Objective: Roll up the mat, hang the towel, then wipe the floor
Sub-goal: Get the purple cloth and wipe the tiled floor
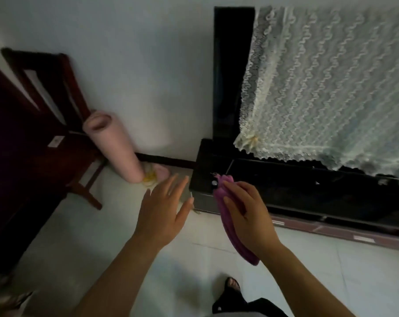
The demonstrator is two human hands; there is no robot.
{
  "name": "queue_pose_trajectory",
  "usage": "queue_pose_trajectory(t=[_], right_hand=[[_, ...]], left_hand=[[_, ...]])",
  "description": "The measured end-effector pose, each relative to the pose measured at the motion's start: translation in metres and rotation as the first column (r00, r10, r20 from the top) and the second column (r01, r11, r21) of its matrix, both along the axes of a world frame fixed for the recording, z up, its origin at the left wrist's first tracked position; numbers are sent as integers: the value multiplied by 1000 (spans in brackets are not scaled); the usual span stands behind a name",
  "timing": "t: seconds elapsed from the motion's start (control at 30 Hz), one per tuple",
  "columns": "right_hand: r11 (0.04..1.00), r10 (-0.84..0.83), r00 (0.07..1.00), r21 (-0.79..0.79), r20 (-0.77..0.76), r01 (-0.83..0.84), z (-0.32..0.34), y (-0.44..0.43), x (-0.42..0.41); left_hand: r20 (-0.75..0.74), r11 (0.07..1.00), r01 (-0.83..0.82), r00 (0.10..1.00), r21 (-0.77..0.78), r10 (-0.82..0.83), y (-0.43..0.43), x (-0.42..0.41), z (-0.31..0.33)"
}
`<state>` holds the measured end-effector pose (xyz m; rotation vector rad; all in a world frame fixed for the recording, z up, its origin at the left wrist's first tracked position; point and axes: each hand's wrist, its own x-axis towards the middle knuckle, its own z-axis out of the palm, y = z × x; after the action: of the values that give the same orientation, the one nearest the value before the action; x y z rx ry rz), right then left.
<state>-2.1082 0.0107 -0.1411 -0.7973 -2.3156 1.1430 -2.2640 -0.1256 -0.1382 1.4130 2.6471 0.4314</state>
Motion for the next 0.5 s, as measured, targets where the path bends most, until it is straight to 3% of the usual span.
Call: queue_pose_trajectory(t=[0.27, 0.5], right_hand=[[949, 315, 949, -16, 16, -315, -4, 43, -82], [806, 591, 804, -65, 62, -588, -10, -2, -169]], left_hand=[[7, 937, -330, 944, 117, 331, 1, -30, -1], [29, 758, -651, 759, 37, 650, -84, -54, -3]])
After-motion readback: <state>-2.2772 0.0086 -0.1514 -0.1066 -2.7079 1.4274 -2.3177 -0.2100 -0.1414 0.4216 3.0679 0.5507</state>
